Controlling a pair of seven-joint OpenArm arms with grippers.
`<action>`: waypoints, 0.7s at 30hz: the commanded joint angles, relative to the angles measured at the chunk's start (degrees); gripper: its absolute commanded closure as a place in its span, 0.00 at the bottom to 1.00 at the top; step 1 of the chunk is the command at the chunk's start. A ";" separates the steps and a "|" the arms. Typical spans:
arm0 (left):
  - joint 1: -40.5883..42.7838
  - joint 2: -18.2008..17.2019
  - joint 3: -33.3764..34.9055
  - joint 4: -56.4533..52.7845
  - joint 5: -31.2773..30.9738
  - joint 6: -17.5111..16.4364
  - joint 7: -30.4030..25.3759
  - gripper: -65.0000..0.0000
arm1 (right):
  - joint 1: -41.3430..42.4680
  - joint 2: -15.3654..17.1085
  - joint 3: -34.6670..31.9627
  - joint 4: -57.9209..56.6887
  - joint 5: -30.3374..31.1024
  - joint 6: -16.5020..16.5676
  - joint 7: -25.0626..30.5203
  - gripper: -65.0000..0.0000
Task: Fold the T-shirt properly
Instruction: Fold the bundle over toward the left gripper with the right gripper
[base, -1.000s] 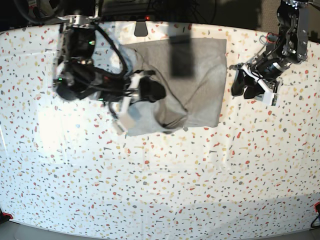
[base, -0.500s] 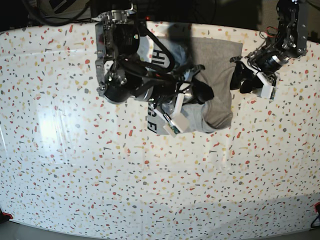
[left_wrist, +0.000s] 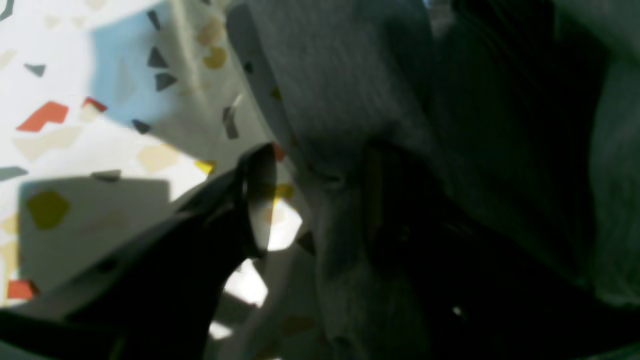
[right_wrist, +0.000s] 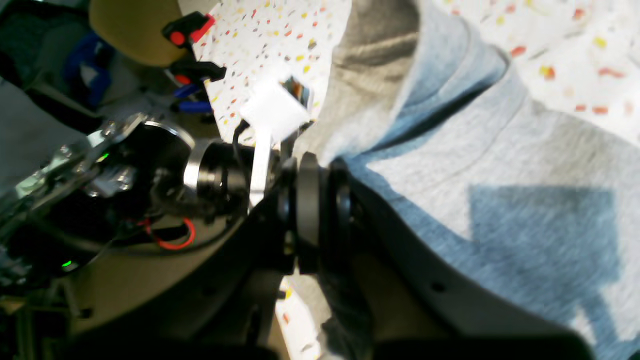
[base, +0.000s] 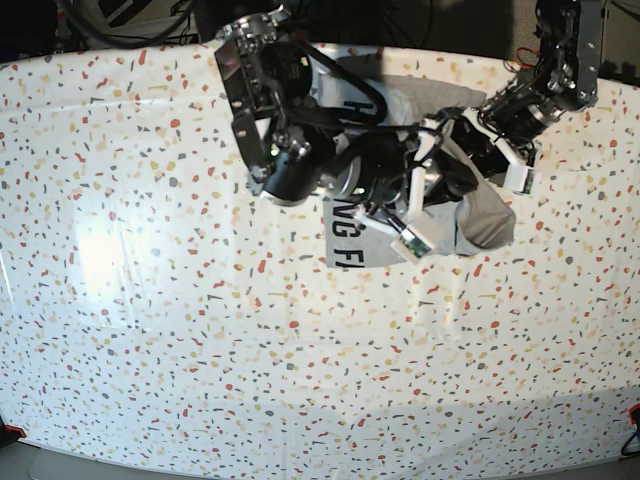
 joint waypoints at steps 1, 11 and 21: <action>0.83 -0.15 0.44 -0.22 2.58 -0.02 4.72 0.58 | 1.36 -0.73 -0.85 0.22 0.44 0.28 1.57 1.00; 0.81 -0.24 0.44 -0.22 2.56 -0.02 4.68 0.58 | 3.78 -0.73 -1.84 -7.69 -0.68 0.28 9.11 1.00; 0.63 -0.28 0.33 -0.22 2.56 -0.02 4.61 0.58 | 5.16 -0.73 -5.09 -8.09 17.03 0.28 7.41 0.62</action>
